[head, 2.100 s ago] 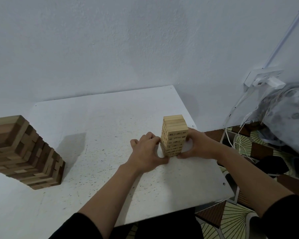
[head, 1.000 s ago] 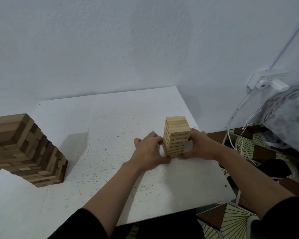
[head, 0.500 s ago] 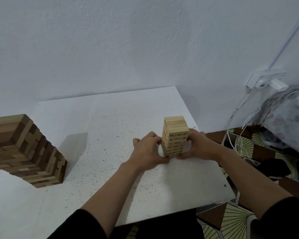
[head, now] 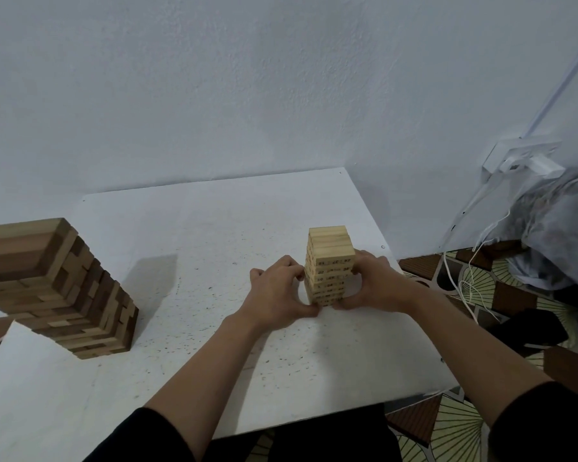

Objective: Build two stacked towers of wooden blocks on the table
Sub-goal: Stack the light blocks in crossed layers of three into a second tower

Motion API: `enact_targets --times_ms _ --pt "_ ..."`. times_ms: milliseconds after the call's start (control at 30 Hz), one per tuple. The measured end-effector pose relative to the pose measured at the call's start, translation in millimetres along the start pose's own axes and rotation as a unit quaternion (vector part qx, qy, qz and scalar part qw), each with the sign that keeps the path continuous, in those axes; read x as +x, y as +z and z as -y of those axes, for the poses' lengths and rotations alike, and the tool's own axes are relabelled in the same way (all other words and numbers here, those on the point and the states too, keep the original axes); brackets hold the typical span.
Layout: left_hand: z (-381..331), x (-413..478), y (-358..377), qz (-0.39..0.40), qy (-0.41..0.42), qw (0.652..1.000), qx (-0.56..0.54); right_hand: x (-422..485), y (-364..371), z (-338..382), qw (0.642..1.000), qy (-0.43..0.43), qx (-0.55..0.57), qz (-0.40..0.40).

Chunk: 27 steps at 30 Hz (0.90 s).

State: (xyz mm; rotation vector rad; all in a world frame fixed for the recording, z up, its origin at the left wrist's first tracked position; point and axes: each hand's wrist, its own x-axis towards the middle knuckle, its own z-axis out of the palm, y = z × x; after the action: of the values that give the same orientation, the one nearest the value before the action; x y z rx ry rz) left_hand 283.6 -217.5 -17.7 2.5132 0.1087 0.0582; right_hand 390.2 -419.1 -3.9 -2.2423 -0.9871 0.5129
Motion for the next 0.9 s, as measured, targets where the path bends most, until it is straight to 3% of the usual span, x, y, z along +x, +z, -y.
enact_targets --times_ms 900 --pt "53 -37 -45 0.007 -0.01 1.0 -0.011 29 48 53 0.998 -0.02 -0.052 0.001"
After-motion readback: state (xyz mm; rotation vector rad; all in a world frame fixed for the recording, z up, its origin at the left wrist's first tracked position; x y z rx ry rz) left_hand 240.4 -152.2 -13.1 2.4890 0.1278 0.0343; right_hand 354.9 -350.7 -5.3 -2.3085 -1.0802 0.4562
